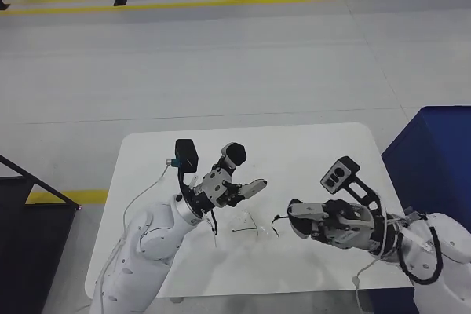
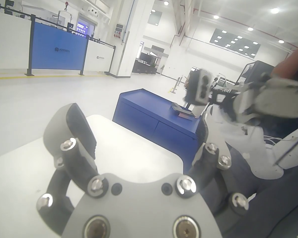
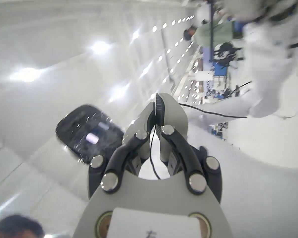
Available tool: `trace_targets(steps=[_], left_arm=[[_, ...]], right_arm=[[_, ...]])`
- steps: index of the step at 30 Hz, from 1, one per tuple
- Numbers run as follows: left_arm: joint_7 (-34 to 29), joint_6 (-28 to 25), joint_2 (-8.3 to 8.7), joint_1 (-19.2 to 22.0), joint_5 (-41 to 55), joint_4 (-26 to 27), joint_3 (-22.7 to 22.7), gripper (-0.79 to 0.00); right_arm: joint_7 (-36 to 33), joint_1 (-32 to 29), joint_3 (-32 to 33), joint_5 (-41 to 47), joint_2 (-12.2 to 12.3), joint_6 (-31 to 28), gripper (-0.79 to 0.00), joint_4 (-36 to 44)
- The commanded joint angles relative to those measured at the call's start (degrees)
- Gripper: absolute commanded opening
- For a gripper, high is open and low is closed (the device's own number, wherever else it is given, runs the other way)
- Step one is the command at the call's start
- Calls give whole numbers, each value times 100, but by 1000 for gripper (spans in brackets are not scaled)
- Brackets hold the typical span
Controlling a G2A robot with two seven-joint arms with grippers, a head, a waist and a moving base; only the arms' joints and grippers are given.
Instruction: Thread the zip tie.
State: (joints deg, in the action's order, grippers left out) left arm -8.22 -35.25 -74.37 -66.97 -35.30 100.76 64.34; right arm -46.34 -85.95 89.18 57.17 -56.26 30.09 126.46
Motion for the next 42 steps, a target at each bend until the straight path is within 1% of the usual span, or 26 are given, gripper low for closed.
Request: trace_targets(steps=[1,4,6,13,16,17,18,19,20,21,22,23,25,26,27,29,30,32,33,34,36,37,38,40,41,42], left_arm=[[0,0,0,0,0,0,0,0],[0,0,0,0,0,0,0,0],[0,0,0,0,0,0,0,0],[0,0,0,0,0,0,0,0],[0,0,0,0,0,0,0,0],[0,0,0,0,0,0,0,0],[0,0,0,0,0,0,0,0],[0,0,0,0,0,0,0,0],[0,0,0,0,0,0,0,0],[0,0,0,0,0,0,0,0],[0,0,0,0,0,0,0,0],[0,0,0,0,0,0,0,0],[0,0,0,0,0,0,0,0],[0,0,0,0,0,0,0,0],[0,0,0,0,0,0,0,0],[0,0,0,0,0,0,0,0],[0,0,0,0,0,0,0,0],[0,0,0,0,0,0,0,0],[0,0,0,0,0,0,0,0],[0,0,0,0,0,0,0,0],[0,0,0,0,0,0,0,0],[0,0,0,0,0,0,0,0],[0,0,0,0,0,0,0,0],[0,0,0,0,0,0,0,0],[0,0,0,0,0,0,0,0],[0,0,0,0,0,0,0,0]], right_arm=[[100,204,-260,-544,18,263,-785,-504],[336,590,-721,-1227,8,154,-785,-1244],[439,855,-1069,-1490,-25,-7,-785,-1594],[680,1658,-2178,-1769,-191,121,-785,-2461],[813,1863,-2516,-1964,-247,206,-785,-2744],[842,1919,-2598,-1971,-267,217,-727,-2839],[866,1976,-2692,-2030,-283,262,-686,-2936],[910,2025,-2768,-2095,-296,319,-616,-3041],[940,2074,-2825,-2115,-310,368,-622,-3120],[940,2111,-2872,-2095,-323,427,-603,-3207],[935,2154,-2892,-2052,-335,442,-529,-3268],[936,2186,-2893,-1992,-346,436,-493,-3320],[887,2224,-2869,-1895,-354,468,-320,-3386],[816,2239,-2793,-1749,-355,418,-259,-3359],[780,2232,-2710,-1663,-350,351,-222,-3331],[619,2175,-2508,-1492,-324,232,-182,-3201],[510,2121,-2353,-1303,-310,122,-197,-3136],[314,2004,-1988,-1027,-274,-192,-194,-2949],[270,1926,-1758,-924,-255,-488,-191,-2864],[283,1847,-1526,-904,-236,-834,-215,-2776],[347,1626,-1122,-792,-213,-1432,-289,-2645],[376,1521,-950,-754,-204,-1672,-289,-2593],[495,1429,-779,-803,-195,-1920,-336,-2558],[639,1273,-570,-729,-192,-2151,-311,-2506],[653,1213,-528,-534,-198,-2099,-62,-2511],[602,1188,-517,-409,-199,-1978,0,-2488]])
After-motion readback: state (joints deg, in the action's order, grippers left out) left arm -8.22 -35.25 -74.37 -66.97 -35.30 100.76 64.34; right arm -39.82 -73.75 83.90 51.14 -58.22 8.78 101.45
